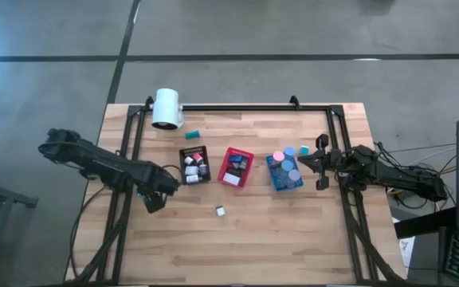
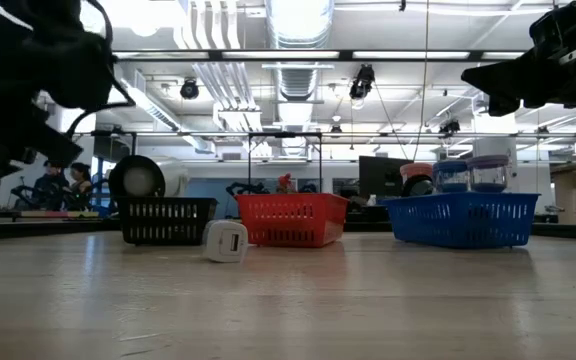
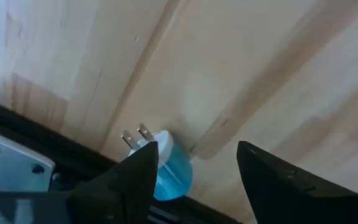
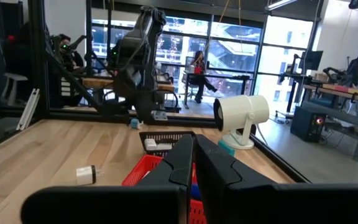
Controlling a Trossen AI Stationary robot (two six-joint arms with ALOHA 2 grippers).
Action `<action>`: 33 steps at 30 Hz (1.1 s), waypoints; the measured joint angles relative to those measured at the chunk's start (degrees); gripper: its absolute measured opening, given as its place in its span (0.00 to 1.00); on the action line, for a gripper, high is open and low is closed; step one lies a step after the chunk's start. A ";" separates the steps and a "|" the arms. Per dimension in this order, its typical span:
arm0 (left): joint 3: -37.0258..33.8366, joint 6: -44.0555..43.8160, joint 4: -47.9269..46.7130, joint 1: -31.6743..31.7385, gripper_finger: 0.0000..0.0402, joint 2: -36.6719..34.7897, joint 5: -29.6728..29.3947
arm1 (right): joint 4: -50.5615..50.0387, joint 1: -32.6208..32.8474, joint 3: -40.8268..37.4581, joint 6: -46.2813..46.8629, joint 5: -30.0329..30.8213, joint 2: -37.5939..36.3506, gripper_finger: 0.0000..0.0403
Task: Pick & Place Office items
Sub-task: Put the left blue charger adapter into the black bin
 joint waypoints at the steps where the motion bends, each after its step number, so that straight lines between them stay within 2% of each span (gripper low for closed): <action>1: 0.00 -0.01 0.00 0.00 0.56 1.25 -0.01 | 0.00 0.00 0.00 0.00 0.00 0.00 0.03; 9: 0.07 -0.01 -0.07 -0.02 0.57 7.57 -1.15 | 0.22 0.00 0.00 0.02 0.05 0.00 0.03; 19: 3.07 4.82 -3.38 0.02 0.59 7.80 -3.93 | 0.70 0.00 0.00 0.24 0.15 0.00 0.03; 27: 4.24 -0.02 -4.52 0.57 0.63 9.25 -2.42 | 0.92 0.00 0.00 0.68 0.13 0.00 0.03; 33: 4.12 2.17 -4.38 0.55 0.62 12.72 -1.86 | 0.94 0.00 0.00 0.68 0.13 0.00 0.03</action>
